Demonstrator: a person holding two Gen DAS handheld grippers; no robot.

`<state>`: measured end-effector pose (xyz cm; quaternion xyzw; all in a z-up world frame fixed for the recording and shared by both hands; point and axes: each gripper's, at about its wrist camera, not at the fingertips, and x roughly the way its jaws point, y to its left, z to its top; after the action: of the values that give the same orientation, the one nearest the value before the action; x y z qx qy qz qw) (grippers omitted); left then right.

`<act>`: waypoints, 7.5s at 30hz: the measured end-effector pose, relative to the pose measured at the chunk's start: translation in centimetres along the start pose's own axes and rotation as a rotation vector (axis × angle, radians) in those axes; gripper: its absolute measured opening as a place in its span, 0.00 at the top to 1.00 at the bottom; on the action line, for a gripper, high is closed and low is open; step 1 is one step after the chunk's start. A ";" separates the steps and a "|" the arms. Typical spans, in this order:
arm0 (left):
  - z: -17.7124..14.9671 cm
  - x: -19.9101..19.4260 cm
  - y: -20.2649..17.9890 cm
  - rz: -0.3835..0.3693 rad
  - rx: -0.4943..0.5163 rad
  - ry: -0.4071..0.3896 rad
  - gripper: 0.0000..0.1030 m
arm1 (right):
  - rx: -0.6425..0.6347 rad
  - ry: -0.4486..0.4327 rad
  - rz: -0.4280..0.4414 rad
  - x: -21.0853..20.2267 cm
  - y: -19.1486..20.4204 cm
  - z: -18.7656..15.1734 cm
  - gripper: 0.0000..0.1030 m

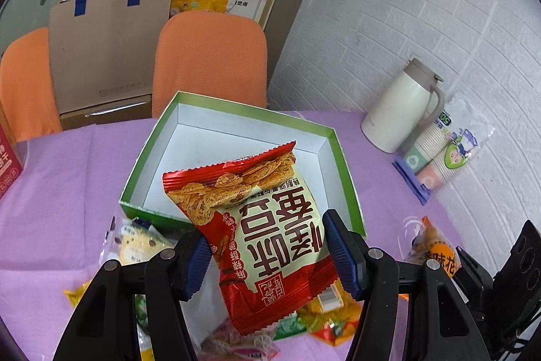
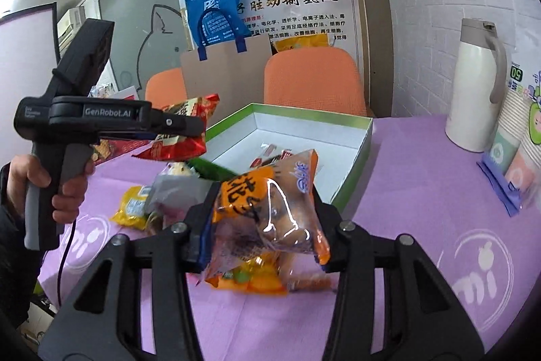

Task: Organize snacks
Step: 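Carry both bags into the green box and open both tools, then withdraw both tools from the box back over the pile, then grasp the yellow barcode bread bag with the left tool, then grasp the small clear sausage packet with the right tool, then lower the bread bag into the box with the left tool while the right tool drops the sausage packet in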

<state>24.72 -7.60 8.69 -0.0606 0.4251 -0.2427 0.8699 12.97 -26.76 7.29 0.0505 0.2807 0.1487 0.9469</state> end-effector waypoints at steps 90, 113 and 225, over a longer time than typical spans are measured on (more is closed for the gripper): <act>-21.8 -9.8 5.0 0.135 -0.135 -0.059 0.01 | 0.062 0.097 0.079 -2.7 2.6 -4.0 0.60; -20.6 -7.2 -2.8 -0.019 0.041 -0.003 0.01 | 0.202 0.092 0.100 -8.6 -1.9 -10.0 0.35; 0.3 2.3 1.6 0.046 -0.068 -0.084 0.04 | 0.014 0.062 -0.012 4.0 -3.9 2.8 0.01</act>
<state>26.74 -7.31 6.72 -0.0905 0.3976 -0.2053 0.8897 18.67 -29.24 6.90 0.0507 0.3111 0.1425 0.9382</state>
